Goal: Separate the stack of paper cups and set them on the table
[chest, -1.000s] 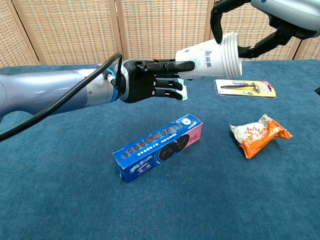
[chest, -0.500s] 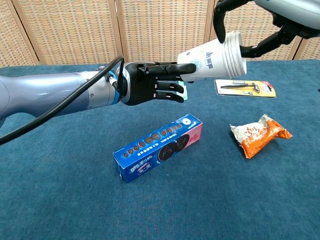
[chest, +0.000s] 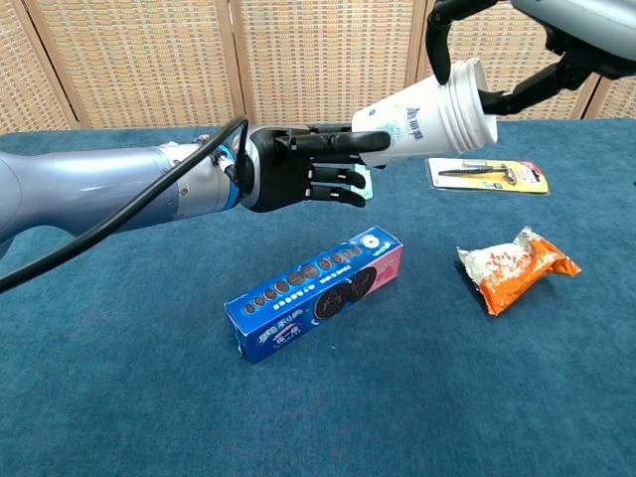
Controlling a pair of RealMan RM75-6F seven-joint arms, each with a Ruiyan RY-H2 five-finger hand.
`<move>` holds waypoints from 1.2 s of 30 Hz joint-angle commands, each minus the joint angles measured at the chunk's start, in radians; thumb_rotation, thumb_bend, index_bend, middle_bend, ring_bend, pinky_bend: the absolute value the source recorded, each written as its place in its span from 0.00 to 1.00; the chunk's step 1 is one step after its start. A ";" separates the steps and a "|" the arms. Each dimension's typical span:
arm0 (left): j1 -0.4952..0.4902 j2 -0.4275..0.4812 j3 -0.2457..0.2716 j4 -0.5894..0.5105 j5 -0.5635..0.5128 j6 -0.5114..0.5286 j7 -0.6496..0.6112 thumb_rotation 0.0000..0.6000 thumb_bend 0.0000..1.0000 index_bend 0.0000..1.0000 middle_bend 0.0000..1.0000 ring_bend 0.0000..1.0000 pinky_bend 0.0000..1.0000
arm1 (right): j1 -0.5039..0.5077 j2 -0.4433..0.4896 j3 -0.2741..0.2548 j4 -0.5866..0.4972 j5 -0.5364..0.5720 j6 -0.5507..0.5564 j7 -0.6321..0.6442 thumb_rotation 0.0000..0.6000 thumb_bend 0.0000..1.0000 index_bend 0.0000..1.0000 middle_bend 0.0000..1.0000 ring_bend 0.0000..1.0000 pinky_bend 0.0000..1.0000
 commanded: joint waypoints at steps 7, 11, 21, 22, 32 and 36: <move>0.011 0.016 -0.008 0.004 0.004 0.002 -0.001 1.00 0.24 0.52 0.54 0.57 0.50 | -0.012 0.012 -0.005 0.016 0.000 0.027 -0.002 1.00 0.59 0.71 0.10 0.05 0.06; 0.034 0.054 -0.011 0.020 0.009 0.002 -0.007 1.00 0.24 0.52 0.54 0.57 0.50 | -0.036 0.035 -0.017 0.036 -0.002 0.057 0.006 1.00 0.59 0.71 0.10 0.05 0.06; 0.115 0.210 -0.005 0.040 0.088 0.031 -0.025 1.00 0.24 0.52 0.54 0.57 0.50 | -0.089 0.123 -0.063 0.084 -0.020 0.094 0.011 1.00 0.59 0.71 0.11 0.05 0.06; 0.123 0.227 -0.002 0.041 0.100 0.037 -0.025 1.00 0.24 0.52 0.54 0.57 0.50 | -0.094 0.134 -0.069 0.085 -0.022 0.094 0.011 1.00 0.59 0.71 0.11 0.05 0.06; 0.165 0.381 0.110 0.089 0.280 0.139 0.133 1.00 0.24 0.52 0.54 0.57 0.50 | -0.100 0.284 -0.167 0.075 -0.145 0.059 -0.077 1.00 0.59 0.71 0.11 0.05 0.06; 0.158 0.410 0.172 0.128 0.320 0.168 0.323 1.00 0.24 0.52 0.54 0.57 0.50 | -0.079 0.363 -0.213 0.023 -0.212 -0.006 -0.144 1.00 0.59 0.71 0.11 0.05 0.06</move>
